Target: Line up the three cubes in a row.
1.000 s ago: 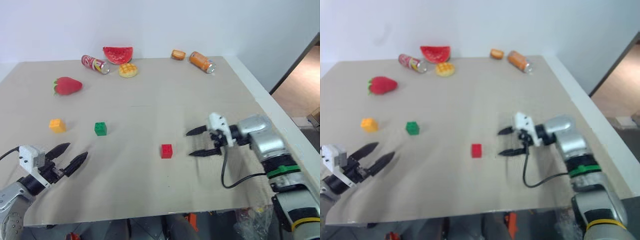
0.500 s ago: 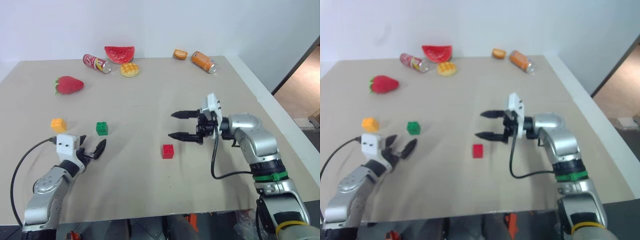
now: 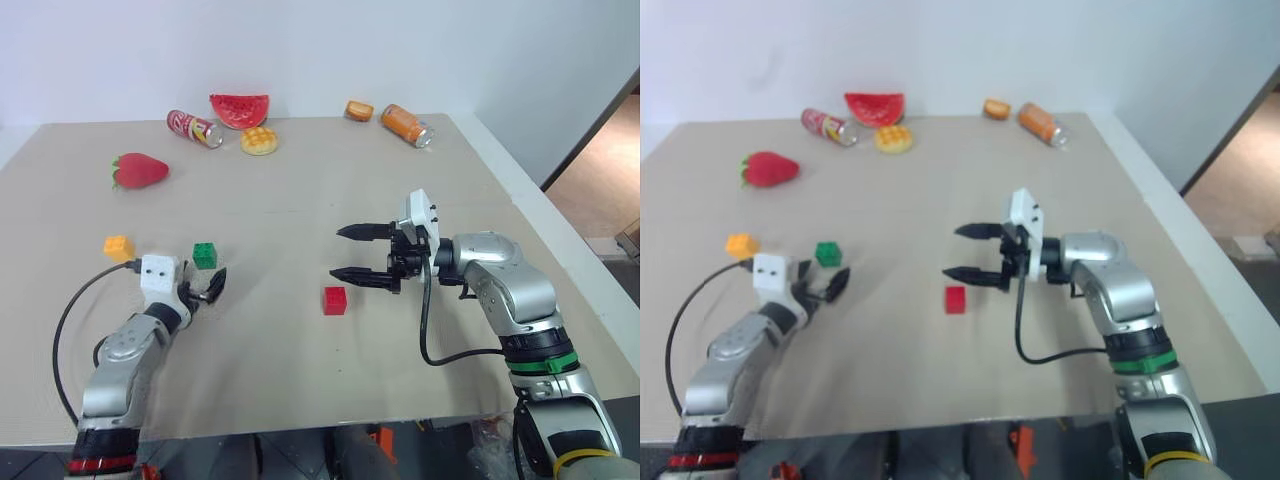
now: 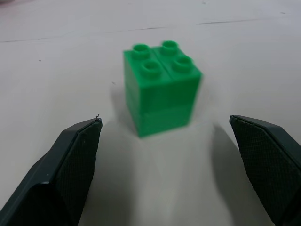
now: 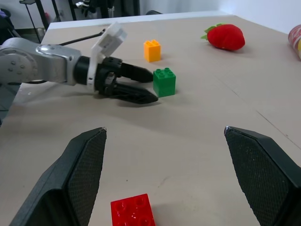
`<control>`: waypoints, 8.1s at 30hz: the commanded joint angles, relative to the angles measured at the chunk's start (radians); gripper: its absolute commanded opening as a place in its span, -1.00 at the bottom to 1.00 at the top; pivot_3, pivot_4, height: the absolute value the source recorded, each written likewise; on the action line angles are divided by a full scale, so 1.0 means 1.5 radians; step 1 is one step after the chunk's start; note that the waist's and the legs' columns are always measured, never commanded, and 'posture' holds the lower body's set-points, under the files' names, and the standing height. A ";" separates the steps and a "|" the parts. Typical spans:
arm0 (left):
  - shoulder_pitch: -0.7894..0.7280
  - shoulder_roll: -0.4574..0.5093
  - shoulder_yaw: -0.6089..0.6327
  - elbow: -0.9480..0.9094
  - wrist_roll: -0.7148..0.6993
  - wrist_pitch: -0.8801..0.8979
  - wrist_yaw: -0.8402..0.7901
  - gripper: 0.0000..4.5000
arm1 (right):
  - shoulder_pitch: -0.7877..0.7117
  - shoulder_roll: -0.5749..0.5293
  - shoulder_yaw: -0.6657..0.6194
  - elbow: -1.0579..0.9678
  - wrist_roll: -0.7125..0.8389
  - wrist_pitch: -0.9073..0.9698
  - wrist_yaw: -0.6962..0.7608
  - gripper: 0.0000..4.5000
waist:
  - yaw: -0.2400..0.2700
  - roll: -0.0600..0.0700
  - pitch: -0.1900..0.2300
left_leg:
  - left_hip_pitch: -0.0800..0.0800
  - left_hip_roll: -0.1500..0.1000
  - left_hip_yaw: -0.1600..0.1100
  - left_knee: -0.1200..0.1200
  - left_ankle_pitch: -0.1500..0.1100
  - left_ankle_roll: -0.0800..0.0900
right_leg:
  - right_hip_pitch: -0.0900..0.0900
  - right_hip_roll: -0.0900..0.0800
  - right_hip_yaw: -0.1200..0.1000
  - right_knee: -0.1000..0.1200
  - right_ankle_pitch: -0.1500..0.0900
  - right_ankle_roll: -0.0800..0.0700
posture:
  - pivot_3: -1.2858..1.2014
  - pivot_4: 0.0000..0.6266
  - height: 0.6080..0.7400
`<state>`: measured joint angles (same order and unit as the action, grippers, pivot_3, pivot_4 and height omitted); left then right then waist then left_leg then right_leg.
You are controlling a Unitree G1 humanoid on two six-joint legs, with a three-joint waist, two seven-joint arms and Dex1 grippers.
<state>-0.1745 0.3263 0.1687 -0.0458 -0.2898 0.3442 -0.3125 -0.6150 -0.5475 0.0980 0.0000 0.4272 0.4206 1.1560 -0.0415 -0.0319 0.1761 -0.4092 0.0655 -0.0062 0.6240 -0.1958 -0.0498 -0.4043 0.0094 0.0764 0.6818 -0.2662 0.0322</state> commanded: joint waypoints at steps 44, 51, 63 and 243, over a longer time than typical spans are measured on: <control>-0.367 0.073 -0.210 0.581 0.043 -0.510 -0.843 -0.42 | 0.153 -0.019 -0.033 -0.230 0.044 0.087 -0.118 0.87 | -0.002 -0.001 0.001 | -0.009 -0.001 -0.002 -0.001 0.004 -0.001 | -0.006 0.000 -0.001 -0.001 0.000 0.001 | 0.03 -0.52 1.00; -0.395 0.021 -0.206 0.647 0.047 -0.513 -0.857 -0.42 | 0.178 -0.030 -0.044 -0.265 0.053 0.101 -0.148 0.87 | -0.003 -0.001 0.001 | -0.009 -0.001 -0.003 -0.001 0.004 0.000 | -0.005 0.001 -0.001 -0.001 0.000 0.001 | 0.03 -0.52 1.00; -0.346 0.051 -0.170 0.606 0.025 -0.448 -0.854 -0.42 | 0.175 -0.035 -0.035 -0.260 0.056 0.097 -0.159 0.87 | -0.007 0.000 0.001 | -0.007 -0.001 -0.004 0.000 0.004 0.000 | -0.005 0.002 -0.001 0.000 0.001 0.001 | 0.03 -0.52 1.00; -0.234 0.231 -0.147 0.368 -0.038 -0.314 -0.864 -0.40 | 0.110 0.024 -0.028 -0.272 0.143 0.144 -0.199 0.87 | -0.003 -0.001 0.001 | -0.015 -0.002 -0.009 -0.005 0.013 -0.001 | -0.013 0.002 -0.003 -0.001 0.008 -0.002 | 0.03 -0.52 1.00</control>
<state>-0.5085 0.6506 -0.0457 0.5134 -0.3274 -0.1365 -1.5739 -0.4460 -0.5054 0.0765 -0.3559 0.6245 0.6382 0.8639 -0.0460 -0.0336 0.1779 -0.4313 0.0627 -0.0192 0.6178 -0.1760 -0.0517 -0.4243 0.0129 0.0723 0.6806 -0.2536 0.0295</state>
